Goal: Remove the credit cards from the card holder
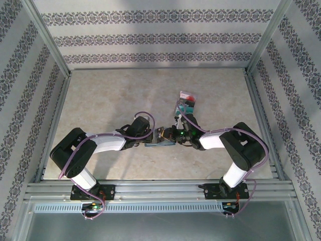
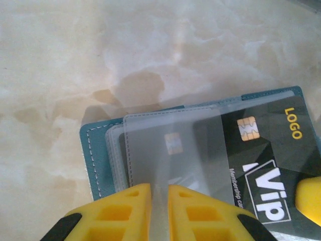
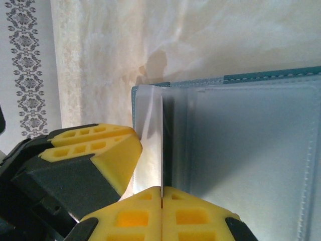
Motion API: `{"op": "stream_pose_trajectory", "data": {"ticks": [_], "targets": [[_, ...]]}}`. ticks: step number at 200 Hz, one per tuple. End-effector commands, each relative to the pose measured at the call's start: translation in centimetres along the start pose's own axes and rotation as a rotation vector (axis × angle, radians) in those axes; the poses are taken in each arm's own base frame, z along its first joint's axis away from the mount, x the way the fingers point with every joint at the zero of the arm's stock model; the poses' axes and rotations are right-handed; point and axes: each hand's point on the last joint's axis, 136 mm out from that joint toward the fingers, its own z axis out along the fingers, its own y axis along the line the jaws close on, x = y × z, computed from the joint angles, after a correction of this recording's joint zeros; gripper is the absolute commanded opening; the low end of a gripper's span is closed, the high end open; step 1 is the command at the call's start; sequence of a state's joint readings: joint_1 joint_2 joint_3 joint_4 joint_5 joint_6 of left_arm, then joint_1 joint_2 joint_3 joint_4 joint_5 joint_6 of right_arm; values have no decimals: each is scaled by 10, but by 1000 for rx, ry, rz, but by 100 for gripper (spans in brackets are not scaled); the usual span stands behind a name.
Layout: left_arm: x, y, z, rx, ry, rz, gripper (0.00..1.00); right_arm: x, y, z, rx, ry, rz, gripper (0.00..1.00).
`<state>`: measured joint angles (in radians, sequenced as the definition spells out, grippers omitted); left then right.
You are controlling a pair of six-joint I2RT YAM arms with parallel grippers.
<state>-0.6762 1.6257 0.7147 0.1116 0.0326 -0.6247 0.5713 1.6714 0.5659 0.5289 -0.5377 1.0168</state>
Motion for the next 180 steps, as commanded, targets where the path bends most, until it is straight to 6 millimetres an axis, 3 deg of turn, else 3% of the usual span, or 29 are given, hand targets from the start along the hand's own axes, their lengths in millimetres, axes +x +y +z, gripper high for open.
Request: {"op": "stream_pose_trajectory", "data": {"ticks": [1, 63, 110, 163, 180], "targets": [[1, 17, -4, -67, 17, 19, 17, -4, 0, -7, 33, -20, -35, 7], [-12, 15, -11, -59, -3, 30, 17, -5, 4, -19, 111, -7, -93, 7], [-24, 4, -30, -18, -41, 32, 30, -14, 17, -40, 205, 3, -217, 7], [-36, 3, -58, -11, -107, 29, 55, -40, 29, -69, 336, -2, -391, 6], [-37, 6, -66, -20, -126, 26, 73, -52, 34, -78, 366, -4, -443, 6]]}}
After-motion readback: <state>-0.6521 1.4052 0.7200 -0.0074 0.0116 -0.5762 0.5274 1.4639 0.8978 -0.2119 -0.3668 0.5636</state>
